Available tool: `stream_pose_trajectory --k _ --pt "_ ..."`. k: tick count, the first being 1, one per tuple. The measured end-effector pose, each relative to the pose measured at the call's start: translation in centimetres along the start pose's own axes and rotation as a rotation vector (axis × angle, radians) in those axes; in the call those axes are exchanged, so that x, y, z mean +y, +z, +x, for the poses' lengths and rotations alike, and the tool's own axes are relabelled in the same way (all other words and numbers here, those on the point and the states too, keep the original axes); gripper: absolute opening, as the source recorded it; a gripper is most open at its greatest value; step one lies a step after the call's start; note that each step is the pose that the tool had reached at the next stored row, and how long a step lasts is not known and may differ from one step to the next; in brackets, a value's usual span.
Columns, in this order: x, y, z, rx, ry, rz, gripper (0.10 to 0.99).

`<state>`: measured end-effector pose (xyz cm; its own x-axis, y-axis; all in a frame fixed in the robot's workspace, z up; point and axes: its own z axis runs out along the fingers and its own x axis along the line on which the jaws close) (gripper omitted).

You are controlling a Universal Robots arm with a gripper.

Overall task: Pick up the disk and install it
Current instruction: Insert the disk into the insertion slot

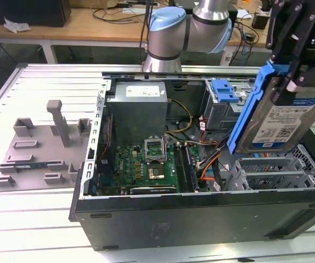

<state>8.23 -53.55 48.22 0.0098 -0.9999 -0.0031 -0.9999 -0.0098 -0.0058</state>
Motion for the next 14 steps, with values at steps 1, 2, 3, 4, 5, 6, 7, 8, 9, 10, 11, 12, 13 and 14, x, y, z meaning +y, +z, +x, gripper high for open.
stream_pose_trajectory --k 1,2,3,4,5,6,7,8,9,10,11,12,13,14 --pt "-0.29 0.02 0.04 0.0001 0.0 0.0 0.369" --pt "-0.8 0.05 0.1 0.0001 0.0 0.0 0.369" --pt "-1.01 0.07 0.13 0.0001 0.0 0.0 0.369" --pt "-1.27 0.09 0.16 0.0 0.0 0.0 0.369" --pt "-1.5 0.11 0.19 0.0001 0.0 0.0 0.369" --pt "-1.74 0.13 0.21 0.0001 0.0 0.0 0.369" --pt "-2.1 0.18 0.24 0.0 0.0 0.0 0.369" --pt "-2.51 0.23 0.26 0.0001 0.0 0.0 0.369" --pt "-2.72 0.27 0.27 0.0001 0.0 0.0 0.369" --pt "-2.72 0.27 0.27 0.0004 0.0 0.0 0.369" --pt "-2.72 0.27 0.27 0.0004 0.0 0.0 0.369" --pt "-2.72 0.3 0.28 0.0001 0.0 0.0 0.369" --pt "-2.75 0.31 0.28 0.0001 0.0 0.0 0.369" --pt "-2.75 0.31 0.28 0.0002 0.0 0.0 0.369"
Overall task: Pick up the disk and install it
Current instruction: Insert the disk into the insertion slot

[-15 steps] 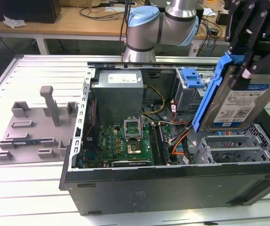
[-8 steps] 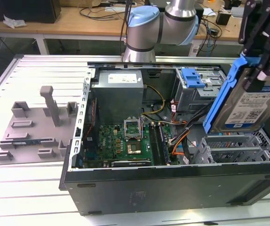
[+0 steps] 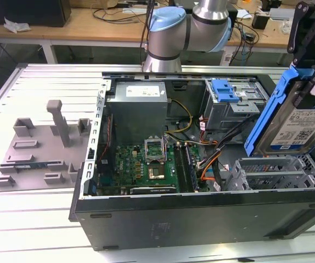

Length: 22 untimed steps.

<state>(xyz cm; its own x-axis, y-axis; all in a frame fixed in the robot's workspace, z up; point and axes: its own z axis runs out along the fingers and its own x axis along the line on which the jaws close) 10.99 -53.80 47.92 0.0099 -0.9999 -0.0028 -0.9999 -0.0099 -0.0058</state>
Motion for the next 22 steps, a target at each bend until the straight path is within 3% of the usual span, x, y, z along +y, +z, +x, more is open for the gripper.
stream_pose_trajectory --k 22 --pt "-0.16 0.96 0.17 -0.0002 -0.014 0.0 0.369"
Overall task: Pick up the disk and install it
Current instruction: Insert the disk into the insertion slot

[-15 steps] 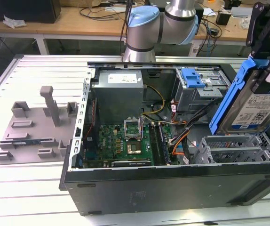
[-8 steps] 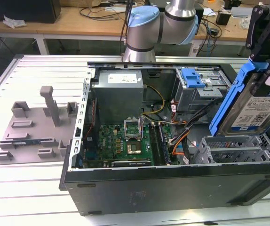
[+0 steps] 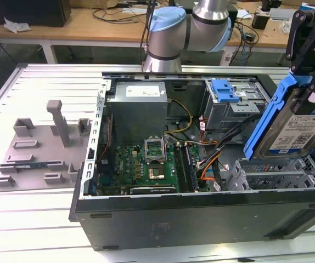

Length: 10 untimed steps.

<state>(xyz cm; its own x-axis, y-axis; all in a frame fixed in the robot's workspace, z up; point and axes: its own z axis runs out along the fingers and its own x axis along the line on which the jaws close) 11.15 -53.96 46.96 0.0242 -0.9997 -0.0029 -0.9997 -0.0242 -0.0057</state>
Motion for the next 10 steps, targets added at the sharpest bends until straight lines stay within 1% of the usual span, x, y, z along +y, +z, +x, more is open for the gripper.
stream_pose_trajectory --k 10 --pt "-0.05 0.73 0.31 -0.0001 -0.007 0.0 0.369"
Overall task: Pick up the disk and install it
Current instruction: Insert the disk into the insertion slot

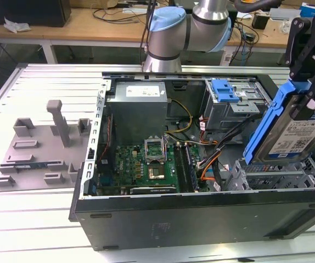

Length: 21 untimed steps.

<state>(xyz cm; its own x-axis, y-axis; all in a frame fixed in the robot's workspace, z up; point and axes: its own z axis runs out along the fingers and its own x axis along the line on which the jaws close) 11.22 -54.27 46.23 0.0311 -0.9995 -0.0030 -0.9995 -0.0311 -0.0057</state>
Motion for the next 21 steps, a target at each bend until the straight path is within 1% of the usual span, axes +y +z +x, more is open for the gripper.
stream_pose_trajectory --k 6,19,21 --pt "-0.06 0.46 0.09 0.0 -0.004 0.0 0.369" --pt "-0.04 1.93 0.14 0.0006 -0.006 0.0 0.369" --pt "-0.03 2.22 0.2 -0.0005 -0.006 0.0 0.369"
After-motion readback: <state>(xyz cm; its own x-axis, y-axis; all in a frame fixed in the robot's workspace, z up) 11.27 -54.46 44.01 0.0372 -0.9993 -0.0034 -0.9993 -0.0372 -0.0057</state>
